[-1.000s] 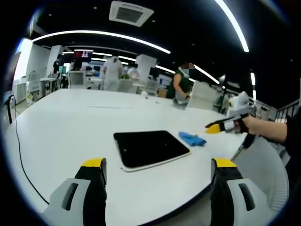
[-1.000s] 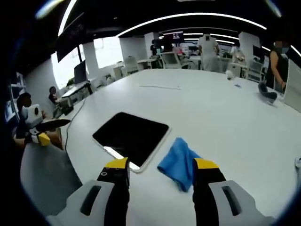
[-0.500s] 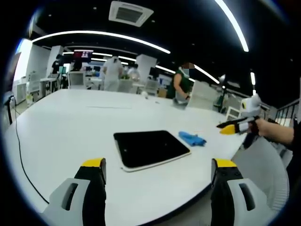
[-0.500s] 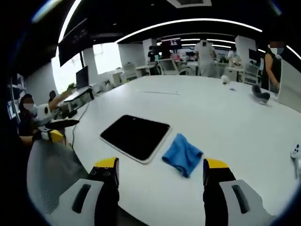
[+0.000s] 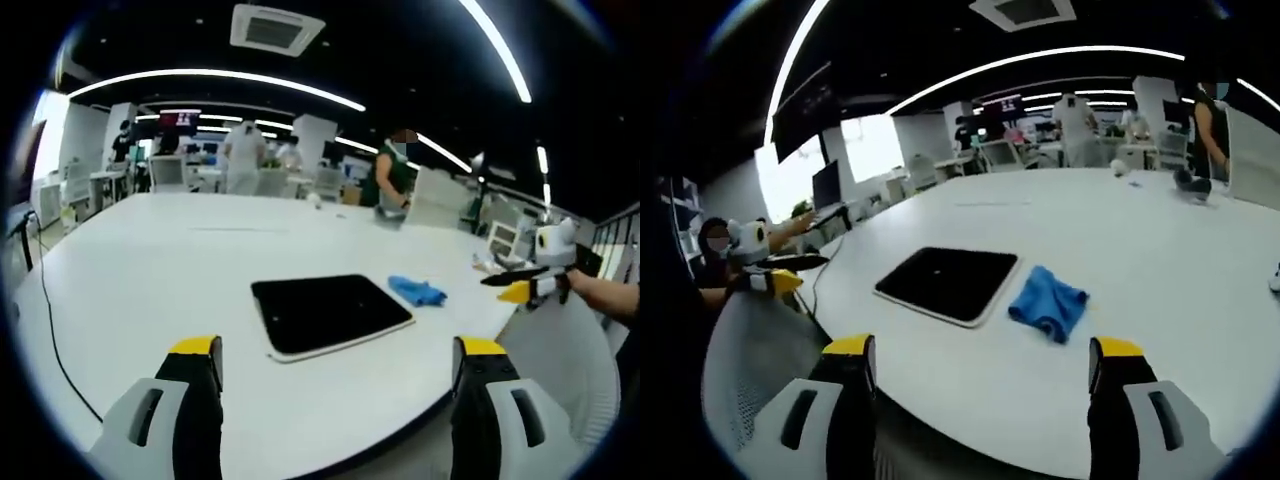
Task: Wipe the mirror surface with the cleaning cloth until all visible marks leave the cleaned area.
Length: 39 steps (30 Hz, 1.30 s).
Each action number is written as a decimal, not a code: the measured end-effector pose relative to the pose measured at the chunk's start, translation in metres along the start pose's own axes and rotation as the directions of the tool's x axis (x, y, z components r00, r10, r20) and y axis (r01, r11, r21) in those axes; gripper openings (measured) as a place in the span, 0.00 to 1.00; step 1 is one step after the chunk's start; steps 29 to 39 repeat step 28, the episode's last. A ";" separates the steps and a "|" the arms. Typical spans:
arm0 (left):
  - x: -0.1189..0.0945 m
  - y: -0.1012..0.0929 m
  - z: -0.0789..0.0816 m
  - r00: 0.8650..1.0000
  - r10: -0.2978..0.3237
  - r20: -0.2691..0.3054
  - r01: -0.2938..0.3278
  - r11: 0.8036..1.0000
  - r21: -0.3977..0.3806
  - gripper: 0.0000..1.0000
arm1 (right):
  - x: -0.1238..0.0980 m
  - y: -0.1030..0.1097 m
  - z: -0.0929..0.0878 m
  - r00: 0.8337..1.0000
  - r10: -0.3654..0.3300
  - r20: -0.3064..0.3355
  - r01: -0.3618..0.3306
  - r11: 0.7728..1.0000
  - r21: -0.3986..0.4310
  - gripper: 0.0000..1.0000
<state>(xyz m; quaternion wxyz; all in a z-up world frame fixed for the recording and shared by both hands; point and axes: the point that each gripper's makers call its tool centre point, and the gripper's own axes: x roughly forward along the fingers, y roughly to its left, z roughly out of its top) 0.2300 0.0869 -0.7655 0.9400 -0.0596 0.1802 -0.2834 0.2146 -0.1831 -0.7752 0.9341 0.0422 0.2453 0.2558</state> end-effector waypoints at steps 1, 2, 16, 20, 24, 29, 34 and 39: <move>0.000 0.000 0.000 1.000 -0.001 0.000 0.001 1.000 0.000 0.95 | 0.000 0.001 0.000 1.000 -0.002 0.000 0.002 1.000 -0.002 0.87; -0.001 0.000 -0.001 1.000 -0.002 -0.002 0.002 1.000 -0.002 0.95 | 0.001 0.001 0.001 1.000 -0.011 0.000 0.011 1.000 -0.017 0.88; -0.004 0.002 0.004 1.000 -0.007 0.029 0.008 1.000 -0.020 0.95 | 0.003 0.004 0.006 1.000 -0.019 0.021 0.021 0.997 -0.078 0.89; -0.005 0.003 0.004 0.999 0.003 0.039 -0.002 1.000 -0.024 0.95 | 0.001 0.002 0.007 0.999 -0.034 0.027 0.036 0.995 -0.090 0.89; -0.005 0.002 0.004 0.999 -0.003 0.035 0.004 1.000 -0.026 0.94 | 0.000 0.001 0.007 0.999 -0.036 0.031 0.038 0.996 -0.083 0.88; -0.005 0.002 0.004 0.999 -0.005 0.038 0.006 1.000 -0.028 0.94 | 0.001 -0.001 0.007 0.999 -0.039 0.031 0.041 0.997 -0.072 0.90; -0.005 0.002 0.004 0.999 -0.005 0.038 0.006 1.000 -0.028 0.94 | 0.001 -0.001 0.007 0.999 -0.039 0.031 0.041 0.997 -0.072 0.90; -0.005 0.002 0.004 0.999 -0.005 0.038 0.006 1.000 -0.028 0.94 | 0.001 -0.001 0.007 0.999 -0.039 0.031 0.041 0.997 -0.072 0.90</move>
